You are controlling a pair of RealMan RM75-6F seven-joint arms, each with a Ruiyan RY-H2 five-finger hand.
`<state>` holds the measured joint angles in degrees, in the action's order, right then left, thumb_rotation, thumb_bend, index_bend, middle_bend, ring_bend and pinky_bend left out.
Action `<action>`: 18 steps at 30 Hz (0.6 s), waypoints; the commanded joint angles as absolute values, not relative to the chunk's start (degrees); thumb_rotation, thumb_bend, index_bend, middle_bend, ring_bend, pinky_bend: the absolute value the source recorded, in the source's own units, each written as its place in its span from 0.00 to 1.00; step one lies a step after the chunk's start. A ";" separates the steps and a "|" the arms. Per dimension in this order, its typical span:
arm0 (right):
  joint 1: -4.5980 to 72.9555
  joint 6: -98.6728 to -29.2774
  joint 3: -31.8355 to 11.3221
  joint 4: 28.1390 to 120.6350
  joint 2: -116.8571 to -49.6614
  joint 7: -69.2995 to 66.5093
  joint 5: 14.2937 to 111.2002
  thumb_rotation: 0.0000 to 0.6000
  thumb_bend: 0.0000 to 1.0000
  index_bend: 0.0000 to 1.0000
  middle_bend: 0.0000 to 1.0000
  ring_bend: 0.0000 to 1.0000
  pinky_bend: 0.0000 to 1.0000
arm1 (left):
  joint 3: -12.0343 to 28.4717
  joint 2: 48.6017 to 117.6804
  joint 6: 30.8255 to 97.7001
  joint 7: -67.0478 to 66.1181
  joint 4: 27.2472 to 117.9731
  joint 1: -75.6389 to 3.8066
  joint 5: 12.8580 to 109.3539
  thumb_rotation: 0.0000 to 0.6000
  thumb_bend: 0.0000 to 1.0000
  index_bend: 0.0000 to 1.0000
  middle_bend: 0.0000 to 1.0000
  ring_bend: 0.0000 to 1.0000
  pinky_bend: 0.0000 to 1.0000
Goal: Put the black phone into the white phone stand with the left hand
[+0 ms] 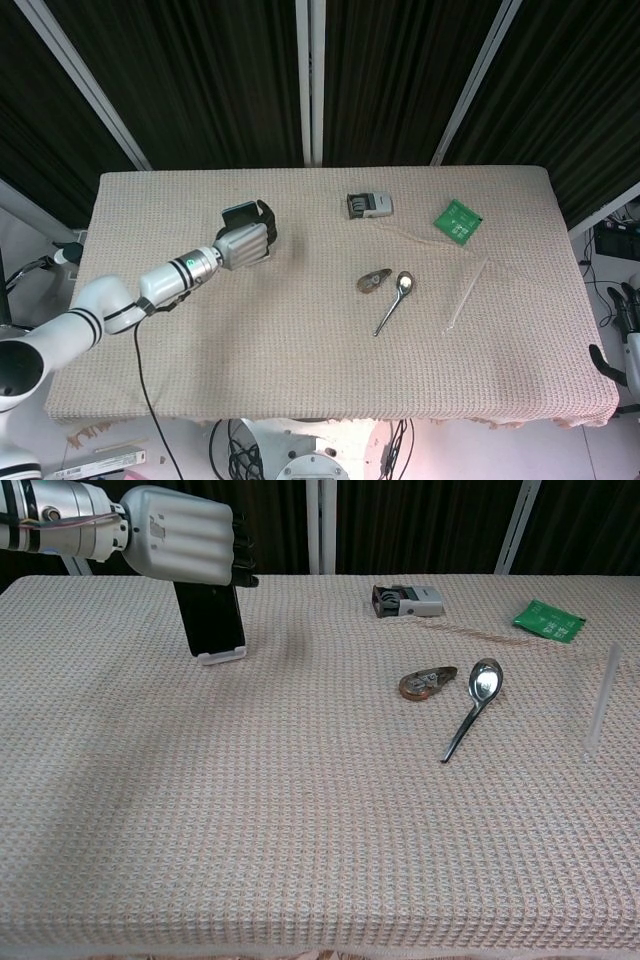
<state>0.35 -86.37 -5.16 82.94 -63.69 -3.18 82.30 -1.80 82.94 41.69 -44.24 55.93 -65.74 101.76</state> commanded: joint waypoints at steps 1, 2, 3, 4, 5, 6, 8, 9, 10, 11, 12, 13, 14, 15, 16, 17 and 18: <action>0.35 -86.42 -5.21 83.08 -63.69 -3.00 82.25 1.00 0.22 0.00 0.00 0.00 0.00 | -1.33 82.82 41.90 -44.67 56.39 -65.45 101.09 1.00 0.24 0.03 0.11 0.13 0.27; 0.36 -86.41 -5.23 83.14 -63.69 -2.92 82.21 1.00 0.22 0.00 0.00 0.00 0.00 | -1.20 82.82 41.98 -44.77 56.52 -65.40 100.90 1.00 0.23 0.02 0.10 0.13 0.27; 0.37 -86.40 -5.24 83.21 -63.67 -2.85 82.19 1.00 0.22 0.00 0.00 0.00 0.00 | -1.13 82.81 42.13 -44.78 56.63 -65.36 100.81 1.00 0.22 0.02 0.10 0.13 0.26; 0.37 -86.35 -5.23 83.28 -63.66 -2.74 82.16 1.00 0.22 0.00 0.00 0.00 0.00 | -1.11 82.79 42.26 -44.80 56.76 -65.33 100.76 1.00 0.22 0.02 0.10 0.13 0.26; 0.38 -86.32 -5.22 83.32 -63.66 -2.66 82.13 1.00 0.23 0.00 0.00 0.00 0.00 | -1.10 82.76 42.36 -44.81 56.87 -65.28 100.70 1.00 0.21 0.02 0.10 0.12 0.26; 0.38 -86.30 -5.22 83.35 -63.65 -2.61 82.11 1.00 0.23 0.00 0.00 0.00 0.00 | -1.09 82.74 42.48 -44.81 56.98 -65.22 100.64 1.00 0.21 0.02 0.09 0.12 0.26; 0.39 -86.32 -5.25 83.41 -63.62 -2.59 82.11 1.00 0.23 0.00 0.00 0.00 0.00 | -1.10 82.67 42.58 -44.84 57.21 -65.11 100.48 1.00 0.20 0.02 0.09 0.12 0.26; 0.39 -86.33 -5.26 83.45 -63.59 -2.59 82.12 1.00 0.23 0.00 0.00 0.00 0.00 | -1.10 82.63 42.64 -44.85 57.33 -65.04 100.39 1.00 0.20 0.02 0.08 0.11 0.26; 0.39 -86.39 -5.27 83.51 -63.53 -2.58 82.17 1.00 0.23 0.00 0.00 0.00 0.00 | -1.15 82.55 42.63 -44.89 57.50 -64.99 100.32 1.00 0.20 0.02 0.07 0.11 0.26; 0.38 -86.45 -5.28 83.56 -63.49 -2.57 82.21 1.00 0.23 0.00 0.00 0.00 0.00 | -1.19 82.47 42.55 -44.95 57.64 -64.96 100.26 1.00 0.19 0.01 0.07 0.11 0.26; 0.38 -86.52 -5.29 83.60 -63.46 -2.56 82.25 1.00 0.23 0.00 0.00 0.00 0.00 | -1.20 82.38 42.47 -45.04 57.81 -64.93 100.17 1.00 0.19 0.01 0.07 0.11 0.26; 0.35 -86.62 -5.30 83.64 -63.42 -2.57 82.30 1.00 0.23 0.00 0.00 0.00 0.00 | -1.20 82.23 42.34 -45.16 58.09 -64.88 100.00 1.00 0.19 0.01 0.06 0.11 0.26; 0.32 -86.69 -5.31 83.66 -63.41 -2.60 82.31 1.00 0.23 0.00 0.00 0.00 0.00 | -1.18 82.10 42.19 -45.25 58.34 -64.82 99.80 1.00 0.19 0.01 0.06 0.10 0.26; 0.30 -86.73 -5.31 83.67 -63.39 -2.63 82.31 1.00 0.23 0.00 0.00 0.00 0.00 | -1.13 81.94 42.05 -45.40 58.63 -64.76 99.60 1.00 0.19 0.01 0.06 0.10 0.26; 0.26 -86.78 -5.32 83.70 -63.37 -2.66 82.29 1.00 0.23 0.00 0.00 0.00 0.00 | -1.00 81.69 41.90 -45.62 59.08 -64.70 99.29 1.00 0.18 0.01 0.05 0.09 0.25; 0.23 -86.83 -5.33 83.71 -63.36 -2.69 82.28 1.00 0.23 0.00 0.00 0.00 0.00 | -0.86 81.49 41.91 -45.77 59.44 -64.59 99.02 1.00 0.17 0.01 0.05 0.09 0.25; 0.20 -86.87 -5.33 83.71 -63.35 -2.72 82.28 1.00 0.23 0.00 0.00 0.00 0.00 | -0.72 81.28 41.93 -45.91 59.83 -64.46 98.73 1.00 0.17 0.00 0.04 0.09 0.25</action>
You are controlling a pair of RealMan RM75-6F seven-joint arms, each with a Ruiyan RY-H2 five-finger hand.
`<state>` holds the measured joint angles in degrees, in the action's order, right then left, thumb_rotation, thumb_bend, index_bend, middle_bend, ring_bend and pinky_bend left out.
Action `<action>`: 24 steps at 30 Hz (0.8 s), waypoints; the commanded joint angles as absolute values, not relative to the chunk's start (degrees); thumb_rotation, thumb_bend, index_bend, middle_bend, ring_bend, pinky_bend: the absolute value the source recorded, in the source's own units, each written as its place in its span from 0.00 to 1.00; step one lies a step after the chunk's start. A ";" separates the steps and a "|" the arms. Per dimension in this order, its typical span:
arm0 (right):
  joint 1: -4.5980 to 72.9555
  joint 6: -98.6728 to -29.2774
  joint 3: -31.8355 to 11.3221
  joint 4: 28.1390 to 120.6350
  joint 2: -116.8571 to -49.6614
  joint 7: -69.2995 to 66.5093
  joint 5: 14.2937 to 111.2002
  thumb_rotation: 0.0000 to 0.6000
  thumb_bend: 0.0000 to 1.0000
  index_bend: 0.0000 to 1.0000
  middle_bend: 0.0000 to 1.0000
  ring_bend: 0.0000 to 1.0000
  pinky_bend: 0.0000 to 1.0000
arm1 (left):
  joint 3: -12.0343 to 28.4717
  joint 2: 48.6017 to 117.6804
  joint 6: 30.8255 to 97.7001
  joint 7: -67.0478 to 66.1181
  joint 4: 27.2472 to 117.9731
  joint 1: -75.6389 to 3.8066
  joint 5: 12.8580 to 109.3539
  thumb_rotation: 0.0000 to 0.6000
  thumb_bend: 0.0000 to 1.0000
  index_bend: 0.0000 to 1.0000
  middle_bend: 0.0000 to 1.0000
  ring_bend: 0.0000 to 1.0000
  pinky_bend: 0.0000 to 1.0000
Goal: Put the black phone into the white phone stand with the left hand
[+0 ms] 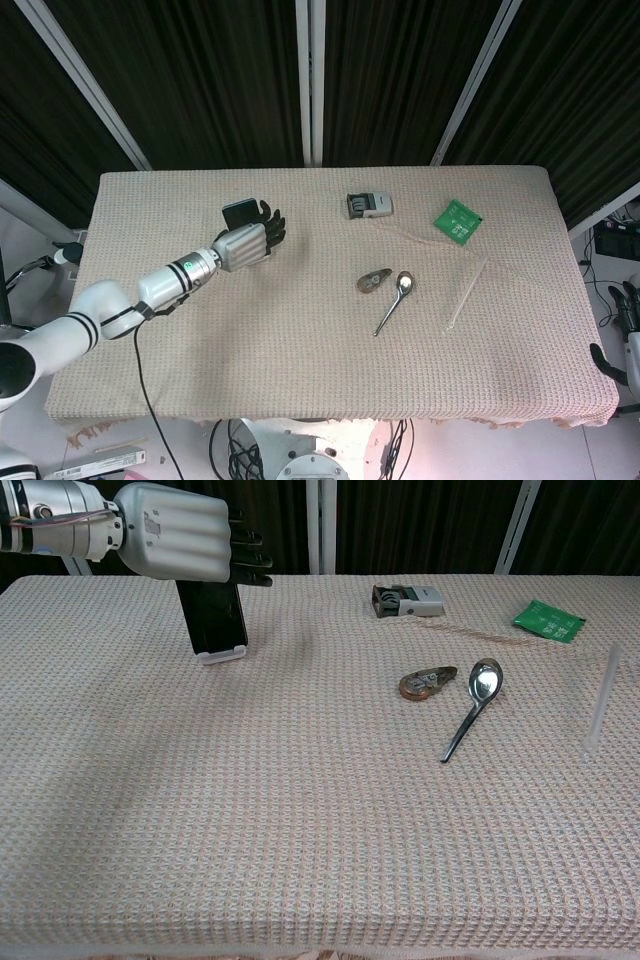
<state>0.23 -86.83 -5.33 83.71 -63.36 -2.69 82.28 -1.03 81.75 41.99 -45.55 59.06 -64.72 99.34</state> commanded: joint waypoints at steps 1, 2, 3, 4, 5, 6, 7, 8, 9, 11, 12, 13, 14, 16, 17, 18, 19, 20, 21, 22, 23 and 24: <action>0.16 -86.91 -5.32 83.71 -63.34 -2.78 82.28 1.00 0.23 0.00 0.00 0.00 0.00 | -0.54 80.97 41.89 -46.15 60.43 -64.30 98.34 1.00 0.16 0.00 0.04 0.08 0.24; 0.14 -86.96 -5.32 83.71 -63.34 -2.81 82.29 1.00 0.23 0.00 0.00 0.00 0.00 | -0.45 80.73 41.83 -46.37 60.87 -64.20 98.08 1.00 0.15 0.00 0.03 0.08 0.24; 0.12 -87.03 -5.32 83.72 -63.34 -2.82 82.33 1.00 0.23 0.00 0.00 0.00 0.00 | -0.41 80.46 41.66 -46.55 61.34 -64.11 97.83 1.00 0.13 0.00 0.02 0.08 0.23; 0.08 -87.16 -5.32 83.78 -63.31 -2.86 82.42 1.00 0.23 0.00 0.00 0.00 0.00 | -0.37 80.10 41.42 -46.91 61.95 -63.99 97.52 1.00 0.12 0.00 0.01 0.07 0.23; 0.04 -87.27 -5.31 83.80 -63.30 -2.88 82.50 1.00 0.23 0.00 0.00 0.00 0.00 | -0.34 79.84 41.32 -47.22 62.35 -63.86 97.28 1.00 0.10 0.00 0.00 0.07 0.23; -0.01 -87.38 -5.29 83.83 -63.28 -2.90 82.57 1.00 0.23 0.00 0.00 0.00 0.00 | -0.27 79.62 41.26 -47.52 62.75 -63.70 97.01 1.00 0.09 0.00 0.00 0.06 0.22; -0.05 -87.46 -5.27 83.87 -63.26 -2.92 82.63 1.00 0.23 0.00 0.00 0.00 0.00 | -0.18 79.40 41.31 -47.82 63.16 -63.53 96.75 1.00 0.08 0.00 0.00 0.05 0.22; -0.12 -87.60 -5.24 83.95 -63.22 -2.94 82.71 1.00 0.23 0.00 0.00 0.00 0.00 | 0.00 79.06 41.71 -48.17 63.78 -63.21 96.45 1.00 0.07 0.00 0.00 0.05 0.22; -0.20 -87.72 -5.20 84.02 -63.16 -2.95 82.77 1.00 0.23 0.00 0.00 0.00 0.00 | 0.14 78.74 42.29 -48.25 64.44 -62.84 96.23 1.00 0.06 0.00 0.00 0.05 0.22; -0.42 -88.07 -5.14 84.14 -63.02 -3.02 82.87 1.00 0.23 0.00 0.00 0.00 0.00 | 0.43 77.61 44.20 -48.44 66.69 -61.65 95.78 1.00 0.06 0.00 0.00 0.04 0.21; -0.52 -88.22 -5.14 84.18 -62.93 -3.08 82.86 1.00 0.23 0.00 0.00 0.00 0.00 | 0.54 76.93 45.34 -48.57 68.02 -60.97 95.62 1.00 0.06 0.00 0.00 0.04 0.21; -0.65 -88.40 -5.18 84.23 -62.81 -3.23 82.83 1.00 0.23 0.00 0.00 0.00 0.00 | 0.71 75.84 47.15 -48.82 70.15 -59.76 95.25 1.00 0.06 0.00 0.00 0.04 0.21; -0.74 -88.52 -5.20 84.23 -62.71 -3.36 82.79 1.00 0.23 0.00 0.00 0.00 0.00 | 0.83 74.88 48.71 -49.17 72.07 -58.63 94.87 1.00 0.06 0.00 0.00 0.04 0.21; -0.92 -88.77 -5.25 84.19 -62.52 -3.74 82.76 1.00 0.23 0.00 0.00 0.00 0.00 | 0.94 72.24 53.09 -50.25 77.44 -55.28 93.85 1.00 0.05 0.00 0.00 0.04 0.21; -0.99 -88.87 -5.26 84.12 -62.47 -3.91 82.76 1.00 0.23 0.00 0.00 0.00 0.00 | 0.88 71.02 55.25 -50.45 79.95 -53.60 93.41 1.00 0.04 0.00 0.00 0.04 0.21; -1.05 -88.94 -5.27 84.03 -62.45 -4.06 82.76 1.00 0.23 0.00 0.00 0.00 0.00 | 0.74 69.88 57.66 -50.56 82.37 -51.72 92.98 1.00 0.03 0.00 0.00 0.04 0.21; -1.11 -89.09 -5.29 83.86 -62.48 -4.29 82.83 1.00 0.23 0.00 0.00 0.00 0.00 | 0.45 68.50 61.00 -50.46 85.47 -48.92 92.20 1.00 0.02 0.00 0.00 0.04 0.21; -1.13 -89.30 -5.32 83.61 -62.59 -4.61 83.01 1.00 0.23 0.00 0.00 0.00 0.00 | 0.06 67.55 63.36 -50.09 87.77 -46.69 91.41 1.00 0.01 0.00 0.01 0.04 0.21; -1.11 -89.70 -5.32 83.11 -62.84 -5.28 83.54 1.00 0.23 0.00 0.00 0.00 0.00 | -0.56 66.46 66.44 -49.14 90.72 -43.54 90.07 1.00 0.01 0.00 0.02 0.04 0.21; -1.09 -90.05 -5.29 82.62 -63.09 -5.82 84.03 1.00 0.22 0.00 0.00 0.00 0.00 | -1.08 65.85 68.84 -48.10 92.76 -41.05 88.96 1.00 0.01 0.00 0.02 0.04 0.21; -1.08 -90.47 -5.26 82.07 -63.39 -6.27 84.54 1.00 0.22 0.00 0.00 0.00 0.00 | -1.60 65.40 71.33 -46.85 94.48 -38.54 87.93 0.97 0.01 0.00 0.03 0.04 0.21; -1.06 -90.98 -5.19 81.29 -63.84 -6.67 85.19 1.00 0.22 0.00 0.00 0.00 0.00 | -2.33 65.01 74.74 -44.89 96.25 -35.14 86.67 0.89 0.01 0.00 0.03 0.04 0.21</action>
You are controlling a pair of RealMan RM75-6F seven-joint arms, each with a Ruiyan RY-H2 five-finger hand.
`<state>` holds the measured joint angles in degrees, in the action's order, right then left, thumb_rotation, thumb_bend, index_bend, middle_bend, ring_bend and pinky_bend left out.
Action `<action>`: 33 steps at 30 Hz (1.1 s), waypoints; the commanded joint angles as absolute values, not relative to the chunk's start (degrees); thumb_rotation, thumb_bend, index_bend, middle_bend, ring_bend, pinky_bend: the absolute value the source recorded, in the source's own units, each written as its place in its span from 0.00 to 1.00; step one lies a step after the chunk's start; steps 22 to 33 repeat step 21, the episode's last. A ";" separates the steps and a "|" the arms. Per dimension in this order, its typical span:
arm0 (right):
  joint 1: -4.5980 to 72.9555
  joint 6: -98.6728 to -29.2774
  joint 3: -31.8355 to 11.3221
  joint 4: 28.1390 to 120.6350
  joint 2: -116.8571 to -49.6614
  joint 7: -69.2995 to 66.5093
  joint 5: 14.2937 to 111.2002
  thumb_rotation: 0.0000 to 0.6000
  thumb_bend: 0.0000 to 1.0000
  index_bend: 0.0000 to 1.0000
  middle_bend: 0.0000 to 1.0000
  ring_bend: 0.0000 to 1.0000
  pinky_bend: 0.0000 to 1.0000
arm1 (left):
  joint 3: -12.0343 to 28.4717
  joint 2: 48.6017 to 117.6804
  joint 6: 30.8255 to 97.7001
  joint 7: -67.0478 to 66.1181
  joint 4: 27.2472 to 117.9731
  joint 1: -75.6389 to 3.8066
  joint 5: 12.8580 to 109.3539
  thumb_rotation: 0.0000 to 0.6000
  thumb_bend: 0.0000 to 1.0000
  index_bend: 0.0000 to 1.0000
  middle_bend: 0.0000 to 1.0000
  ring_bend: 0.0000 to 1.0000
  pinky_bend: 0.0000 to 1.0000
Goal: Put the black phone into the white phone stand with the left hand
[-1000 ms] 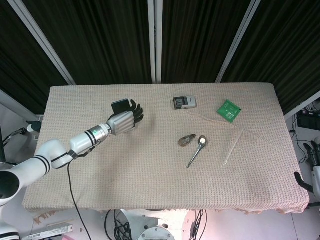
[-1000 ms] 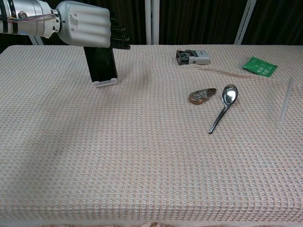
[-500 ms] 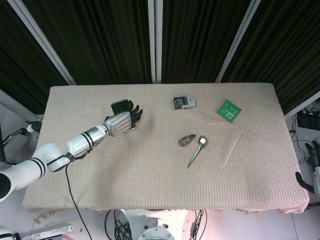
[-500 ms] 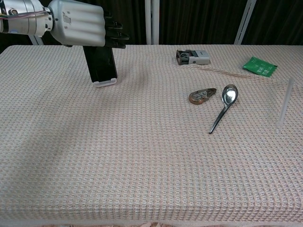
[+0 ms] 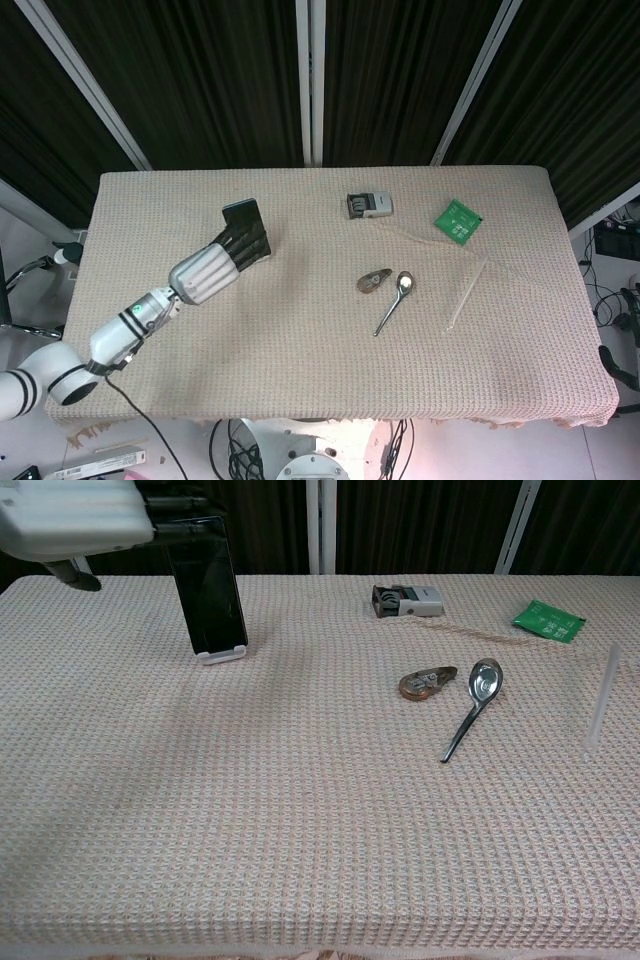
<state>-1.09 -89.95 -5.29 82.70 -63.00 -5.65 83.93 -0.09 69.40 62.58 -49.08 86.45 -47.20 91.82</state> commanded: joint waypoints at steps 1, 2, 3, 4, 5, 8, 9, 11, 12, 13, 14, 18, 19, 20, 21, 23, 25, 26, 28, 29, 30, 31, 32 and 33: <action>-1.05 -91.28 -5.10 80.75 -64.19 -6.84 85.62 1.00 0.22 0.00 0.00 0.00 0.00 | -2.84 64.87 77.29 -43.14 97.27 -32.62 85.79 0.80 0.01 0.00 0.03 0.04 0.21; -1.02 -91.54 -5.00 80.24 -64.56 -6.90 86.04 1.00 0.22 0.00 0.00 0.00 0.00 | -3.28 64.88 79.87 -41.11 98.02 -30.10 84.94 0.65 0.01 0.00 0.04 0.04 0.21; -0.97 -91.80 -4.89 79.69 -64.98 -6.88 86.51 1.00 0.21 0.00 0.00 0.00 0.00 | -3.64 65.10 82.47 -38.70 98.54 -27.58 84.10 0.51 0.01 0.00 0.04 0.04 0.21; -0.86 -92.03 -4.64 78.89 -65.59 -6.74 87.19 1.00 0.21 0.00 0.00 0.00 0.00 | -4.28 65.42 85.26 -35.12 99.00 -24.44 83.06 0.40 0.01 0.00 0.04 0.04 0.21; -0.78 -92.04 -4.38 78.37 -66.02 -6.57 87.67 1.00 0.21 0.00 0.00 0.00 0.00 | -4.78 65.50 86.93 -32.51 99.24 -22.28 82.24 0.32 0.01 0.00 0.04 0.04 0.21; -0.44 -91.55 -3.61 77.60 -66.97 -6.26 88.78 1.00 0.21 0.00 0.00 0.00 0.00 | -6.07 66.06 91.68 -24.51 98.55 -16.28 81.26 0.16 0.01 0.00 0.03 0.04 0.21; -0.37 -91.44 -3.49 77.56 -67.20 -6.23 88.93 1.00 0.21 0.00 0.00 0.00 0.00 | -6.48 66.34 92.84 -22.57 97.60 -14.87 81.65 0.13 0.01 0.00 0.02 0.04 0.21; -0.16 -90.97 -3.20 77.50 -67.58 -6.05 89.17 1.00 0.21 0.00 0.00 0.00 0.00 | -7.37 67.23 94.56 -18.95 93.83 -12.62 83.53 0.13 0.01 0.00 0.02 0.04 0.21; -0.02 -90.59 -3.04 77.53 -67.63 -5.99 89.26 1.00 0.21 0.00 0.00 0.00 0.00 | -7.73 67.53 94.75 -17.80 91.98 -11.98 84.21 0.13 0.01 0.00 0.02 0.04 0.21; 0.22 -90.03 -2.85 77.64 -67.57 -5.82 89.37 1.00 0.21 0.00 0.00 0.00 0.00 | -8.16 67.65 94.54 -16.76 90.07 -11.32 84.70 0.13 0.01 0.00 0.02 0.04 0.21; 0.40 -89.71 -2.78 77.75 -67.49 -5.58 89.45 1.00 0.21 0.00 0.00 0.00 0.00 | -8.36 67.58 94.30 -15.98 89.16 -10.94 84.96 0.13 0.01 0.00 0.02 0.04 0.21; 0.77 -89.40 -2.78 79.13 -66.99 -4.61 89.66 1.00 0.21 0.00 0.00 0.00 0.00 | -8.20 67.19 93.34 -11.48 87.77 -9.71 85.22 0.13 0.01 0.00 0.02 0.04 0.21; 0.86 -89.35 -2.84 79.73 -66.75 -4.03 89.64 1.00 0.21 0.00 0.00 0.00 0.00 | -8.16 67.01 92.71 -10.55 87.66 -9.57 85.30 0.13 0.01 0.00 0.02 0.04 0.21; 0.97 -89.20 -2.87 80.23 -66.52 -3.45 89.62 1.00 0.21 0.00 0.00 0.00 0.00 | -8.13 66.89 92.20 -10.16 87.50 -9.52 85.38 0.13 0.01 0.00 0.02 0.04 0.21; 1.11 -88.99 -2.89 80.97 -66.19 -2.74 89.61 1.00 0.21 0.00 0.00 0.00 0.00 | -8.00 66.84 91.64 -10.04 87.19 -9.44 85.41 0.13 0.01 0.00 0.02 0.04 0.21; 1.11 -88.99 -2.89 80.97 -66.19 -2.74 89.61 1.00 0.21 0.00 0.00 0.00 0.00 | -8.00 66.84 91.64 -10.04 87.19 -9.44 85.41 0.13 0.01 0.00 0.02 0.04 0.21; 1.11 -88.99 -2.89 80.97 -66.19 -2.74 89.61 1.00 0.21 0.00 0.00 0.00 0.00 | -8.00 66.84 91.64 -10.04 87.19 -9.44 85.41 0.13 0.01 0.00 0.02 0.04 0.21; 1.11 -88.99 -2.89 80.97 -66.19 -2.74 89.61 1.00 0.21 0.00 0.00 0.00 0.00 | -8.00 66.84 91.64 -10.04 87.19 -9.44 85.41 0.13 0.01 0.00 0.02 0.04 0.21; 1.11 -88.99 -2.89 80.97 -66.19 -2.74 89.61 1.00 0.21 0.00 0.00 0.00 0.00 | -8.00 66.84 91.64 -10.04 87.19 -9.44 85.41 0.13 0.01 0.00 0.02 0.04 0.21; 1.11 -88.99 -2.89 80.97 -66.19 -2.74 89.61 1.00 0.21 0.00 0.00 0.00 0.00 | -8.00 66.84 91.64 -10.04 87.19 -9.44 85.41 0.13 0.01 0.00 0.02 0.04 0.21; 1.11 -88.99 -2.89 80.97 -66.19 -2.74 89.61 1.00 0.21 0.00 0.00 0.00 0.00 | -8.00 66.84 91.64 -10.04 87.19 -9.44 85.41 0.13 0.01 0.00 0.02 0.04 0.21; 1.11 -88.99 -2.89 80.97 -66.19 -2.74 89.61 1.00 0.21 0.00 0.00 0.00 0.00 | -8.00 66.84 91.64 -10.04 87.19 -9.44 85.41 0.13 0.01 0.00 0.02 0.04 0.21; 1.11 -88.99 -2.89 80.97 -66.19 -2.74 89.61 1.00 0.21 0.00 0.00 0.00 0.00 | -8.00 66.84 91.64 -10.04 87.19 -9.44 85.41 0.13 0.01 0.00 0.02 0.04 0.21; 1.11 -88.99 -2.89 80.97 -66.19 -2.74 89.61 1.00 0.21 0.00 0.00 0.00 0.00 | -8.00 66.84 91.64 -10.04 87.19 -9.44 85.41 0.13 0.01 0.00 0.02 0.04 0.21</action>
